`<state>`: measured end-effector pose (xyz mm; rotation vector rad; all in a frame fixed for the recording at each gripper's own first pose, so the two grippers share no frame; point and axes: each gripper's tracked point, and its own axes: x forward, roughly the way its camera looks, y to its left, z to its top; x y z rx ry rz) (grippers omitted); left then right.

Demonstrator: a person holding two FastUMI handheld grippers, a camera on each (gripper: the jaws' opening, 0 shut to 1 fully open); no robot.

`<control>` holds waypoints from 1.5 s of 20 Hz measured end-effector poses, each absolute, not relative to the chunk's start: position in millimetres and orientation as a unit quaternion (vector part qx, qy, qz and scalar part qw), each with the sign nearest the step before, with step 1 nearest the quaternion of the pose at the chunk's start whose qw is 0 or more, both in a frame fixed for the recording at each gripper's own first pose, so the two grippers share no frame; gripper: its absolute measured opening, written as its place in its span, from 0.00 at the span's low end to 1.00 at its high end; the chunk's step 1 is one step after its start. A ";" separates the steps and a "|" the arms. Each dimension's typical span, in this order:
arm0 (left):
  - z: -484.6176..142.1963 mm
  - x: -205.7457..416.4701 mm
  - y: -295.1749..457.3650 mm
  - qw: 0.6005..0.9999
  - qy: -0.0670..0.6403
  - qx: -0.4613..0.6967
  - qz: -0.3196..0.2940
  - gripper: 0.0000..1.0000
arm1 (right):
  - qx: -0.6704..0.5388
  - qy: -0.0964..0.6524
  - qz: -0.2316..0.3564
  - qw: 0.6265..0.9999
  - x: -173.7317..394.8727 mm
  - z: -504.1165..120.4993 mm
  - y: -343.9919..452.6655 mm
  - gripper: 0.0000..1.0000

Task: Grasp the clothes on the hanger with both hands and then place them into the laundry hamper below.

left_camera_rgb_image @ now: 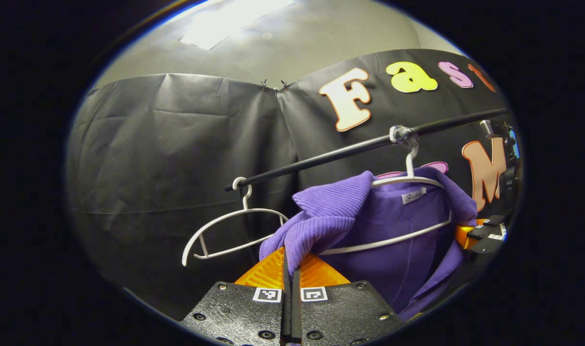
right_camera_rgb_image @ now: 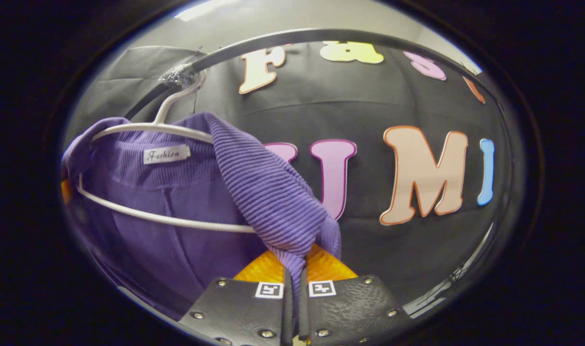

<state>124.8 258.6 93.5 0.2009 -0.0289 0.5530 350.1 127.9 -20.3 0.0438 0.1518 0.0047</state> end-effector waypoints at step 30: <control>94.4 108.6 355.7 0.928 -0.012 0.136 0.347 0.02 | -0.039 -0.081 -0.004 0.996 391.5 96.4 123.7 0.05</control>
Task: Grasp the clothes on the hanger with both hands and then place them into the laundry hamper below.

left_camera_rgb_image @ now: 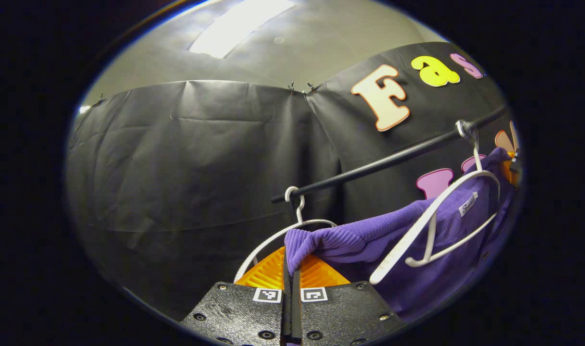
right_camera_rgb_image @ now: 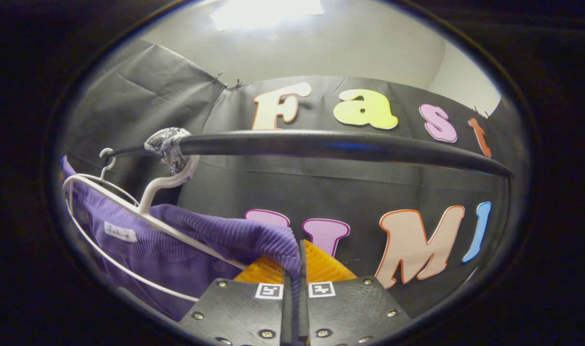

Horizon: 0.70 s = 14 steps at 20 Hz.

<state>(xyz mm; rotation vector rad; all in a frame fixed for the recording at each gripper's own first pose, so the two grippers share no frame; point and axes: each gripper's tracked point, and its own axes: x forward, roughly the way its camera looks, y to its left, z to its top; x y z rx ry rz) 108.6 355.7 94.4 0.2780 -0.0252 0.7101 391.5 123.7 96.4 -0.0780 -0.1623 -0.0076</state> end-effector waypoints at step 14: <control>16.5 152.9 296.0 0.957 0.035 0.108 0.268 0.00 | -0.092 -0.070 -0.071 0.991 412.7 71.5 65.8 0.05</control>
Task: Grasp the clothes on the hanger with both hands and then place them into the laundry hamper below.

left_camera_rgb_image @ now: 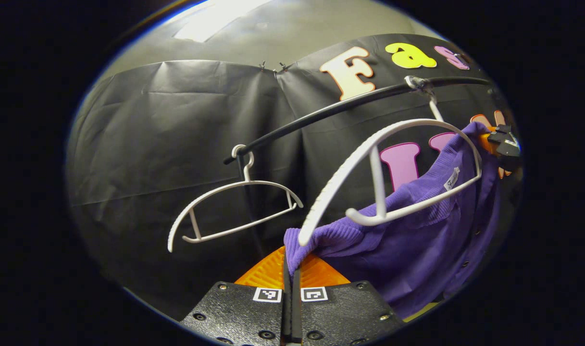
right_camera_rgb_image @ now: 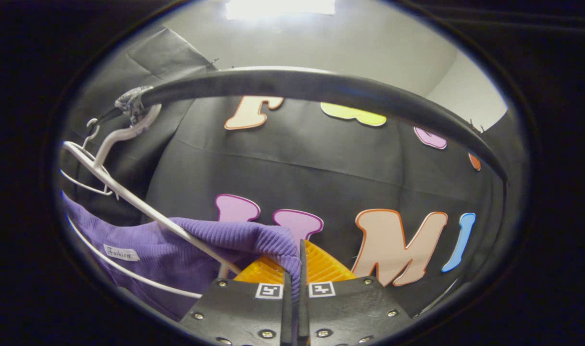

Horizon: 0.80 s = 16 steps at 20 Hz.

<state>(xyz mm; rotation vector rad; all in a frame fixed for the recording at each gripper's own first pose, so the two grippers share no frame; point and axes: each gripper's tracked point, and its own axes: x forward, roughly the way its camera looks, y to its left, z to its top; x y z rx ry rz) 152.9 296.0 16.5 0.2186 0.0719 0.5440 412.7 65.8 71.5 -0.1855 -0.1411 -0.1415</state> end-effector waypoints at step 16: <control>-24.9 185.2 234.4 0.977 0.068 0.096 0.178 0.00 | -0.123 0.031 -0.137 0.982 384.6 -17.4 -10.8 0.05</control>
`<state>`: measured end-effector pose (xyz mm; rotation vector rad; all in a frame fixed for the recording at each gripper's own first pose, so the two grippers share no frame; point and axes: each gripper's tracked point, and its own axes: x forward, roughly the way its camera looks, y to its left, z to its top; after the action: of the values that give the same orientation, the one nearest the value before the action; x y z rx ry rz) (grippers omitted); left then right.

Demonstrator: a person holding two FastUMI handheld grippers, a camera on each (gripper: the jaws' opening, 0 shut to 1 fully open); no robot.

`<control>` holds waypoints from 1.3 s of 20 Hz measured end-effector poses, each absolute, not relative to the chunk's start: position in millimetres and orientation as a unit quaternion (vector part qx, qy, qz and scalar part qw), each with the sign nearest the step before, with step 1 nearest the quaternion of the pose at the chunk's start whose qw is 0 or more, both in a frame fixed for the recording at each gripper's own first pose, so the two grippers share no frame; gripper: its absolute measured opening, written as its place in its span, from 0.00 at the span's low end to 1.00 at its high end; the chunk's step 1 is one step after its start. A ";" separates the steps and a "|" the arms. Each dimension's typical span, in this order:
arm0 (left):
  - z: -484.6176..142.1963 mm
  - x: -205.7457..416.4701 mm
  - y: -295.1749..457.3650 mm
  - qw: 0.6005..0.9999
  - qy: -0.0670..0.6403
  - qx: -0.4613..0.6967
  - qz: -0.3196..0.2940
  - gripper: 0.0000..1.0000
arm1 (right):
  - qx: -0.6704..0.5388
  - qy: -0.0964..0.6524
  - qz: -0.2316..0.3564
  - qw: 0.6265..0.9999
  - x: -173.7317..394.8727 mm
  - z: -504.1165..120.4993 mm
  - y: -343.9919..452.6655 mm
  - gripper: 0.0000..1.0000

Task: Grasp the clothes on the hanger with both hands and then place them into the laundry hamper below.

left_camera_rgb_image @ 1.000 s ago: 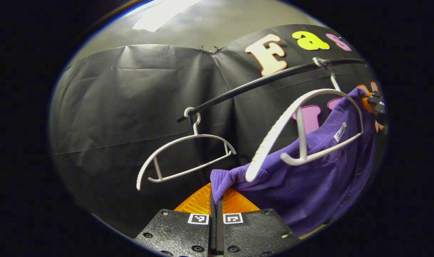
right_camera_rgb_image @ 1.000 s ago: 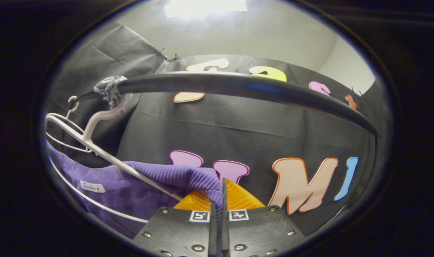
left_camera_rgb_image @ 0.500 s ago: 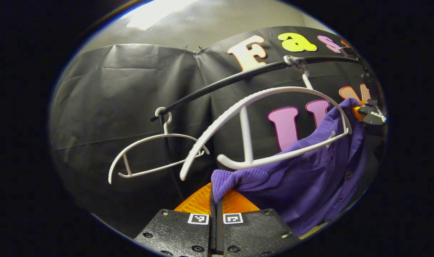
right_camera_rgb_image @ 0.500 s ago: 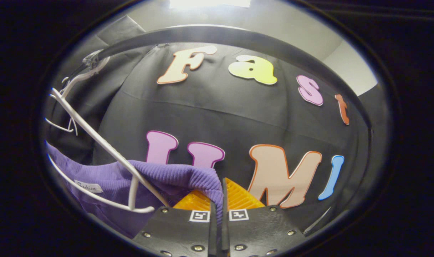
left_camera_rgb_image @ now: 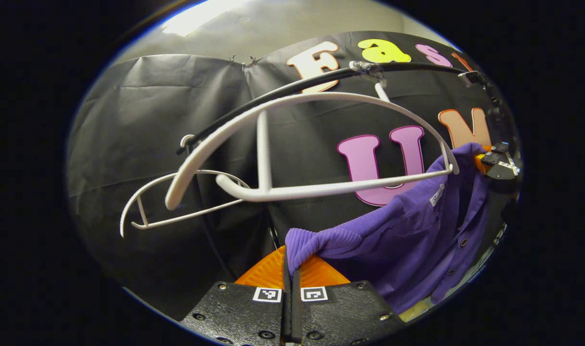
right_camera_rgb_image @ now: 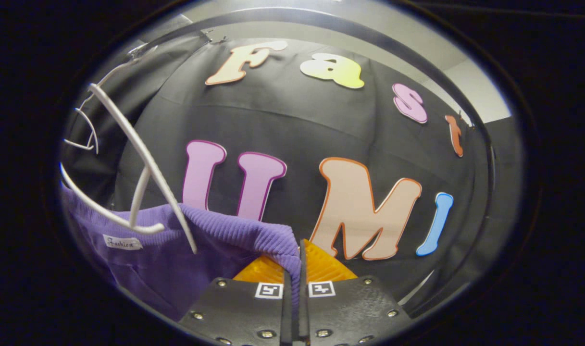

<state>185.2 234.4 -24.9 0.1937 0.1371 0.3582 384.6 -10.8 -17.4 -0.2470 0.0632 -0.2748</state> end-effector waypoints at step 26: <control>-139.2 235.6 129.9 0.984 0.177 0.008 -0.012 0.01 | -0.078 0.182 0.029 0.980 322.9 -151.2 98.8 0.05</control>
<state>235.6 129.9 -139.2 0.0164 0.3549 -0.0243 322.9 98.8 -151.2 -0.1580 0.3664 0.0592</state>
